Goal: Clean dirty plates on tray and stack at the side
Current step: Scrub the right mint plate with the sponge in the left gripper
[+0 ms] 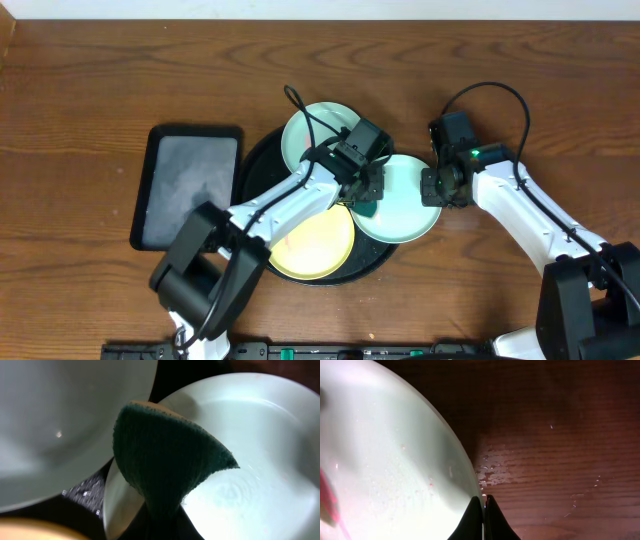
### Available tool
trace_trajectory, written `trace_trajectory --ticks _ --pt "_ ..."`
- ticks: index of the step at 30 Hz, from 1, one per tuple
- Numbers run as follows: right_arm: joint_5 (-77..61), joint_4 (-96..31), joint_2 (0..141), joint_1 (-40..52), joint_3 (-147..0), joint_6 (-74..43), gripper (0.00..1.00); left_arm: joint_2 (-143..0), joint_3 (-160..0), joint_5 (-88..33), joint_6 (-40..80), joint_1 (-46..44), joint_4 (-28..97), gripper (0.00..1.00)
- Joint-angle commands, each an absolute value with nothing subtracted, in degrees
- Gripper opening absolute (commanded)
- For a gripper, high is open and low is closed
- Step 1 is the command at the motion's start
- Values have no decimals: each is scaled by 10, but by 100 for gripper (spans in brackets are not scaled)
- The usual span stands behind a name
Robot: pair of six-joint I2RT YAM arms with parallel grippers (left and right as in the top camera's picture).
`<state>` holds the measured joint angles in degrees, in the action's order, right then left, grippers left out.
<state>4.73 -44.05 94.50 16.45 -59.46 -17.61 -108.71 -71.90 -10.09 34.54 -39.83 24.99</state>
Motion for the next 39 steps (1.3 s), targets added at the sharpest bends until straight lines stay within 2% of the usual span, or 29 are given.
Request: trace_trajectory --ticks 1,12,22,27,31,39 --pt "55 -441 935 168 -594 -184 1 -1115 -720 -90 348 -404 234 7" --pt "36 -441 935 168 -594 -184 1 -1159 -720 -105 348 -446 220 7" --pt "36 -441 935 168 -594 -184 1 -1159 -720 -322 348 -451 149 7" --pt "36 -441 935 168 -594 -184 1 -1143 -733 -369 348 -441 129 7" --pt "36 -441 935 168 -594 -184 1 -1103 -739 -359 342 -421 130 8" --pt "36 -442 935 168 -594 -184 1 -1020 -739 -238 326 -372 203 7"
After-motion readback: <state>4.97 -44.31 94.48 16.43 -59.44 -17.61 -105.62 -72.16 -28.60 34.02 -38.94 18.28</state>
